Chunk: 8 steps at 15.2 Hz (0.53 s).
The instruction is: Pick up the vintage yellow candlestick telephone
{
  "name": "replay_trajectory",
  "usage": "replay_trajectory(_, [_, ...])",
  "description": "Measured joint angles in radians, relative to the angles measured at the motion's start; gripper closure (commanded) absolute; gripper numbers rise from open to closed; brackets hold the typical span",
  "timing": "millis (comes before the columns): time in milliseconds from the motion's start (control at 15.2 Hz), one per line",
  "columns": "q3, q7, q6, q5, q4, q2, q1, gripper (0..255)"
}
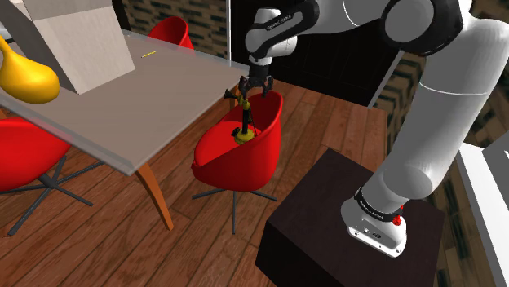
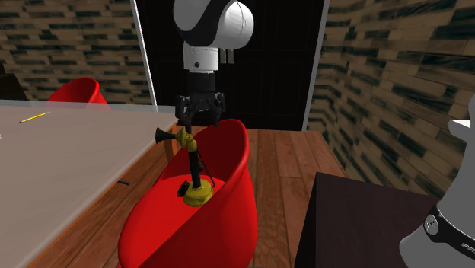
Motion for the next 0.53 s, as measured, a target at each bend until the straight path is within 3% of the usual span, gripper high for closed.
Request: replay_trajectory(528, [-0.024, 0.061, -0.003, 0.029, 0.289, 0.309, -0.038, 0])
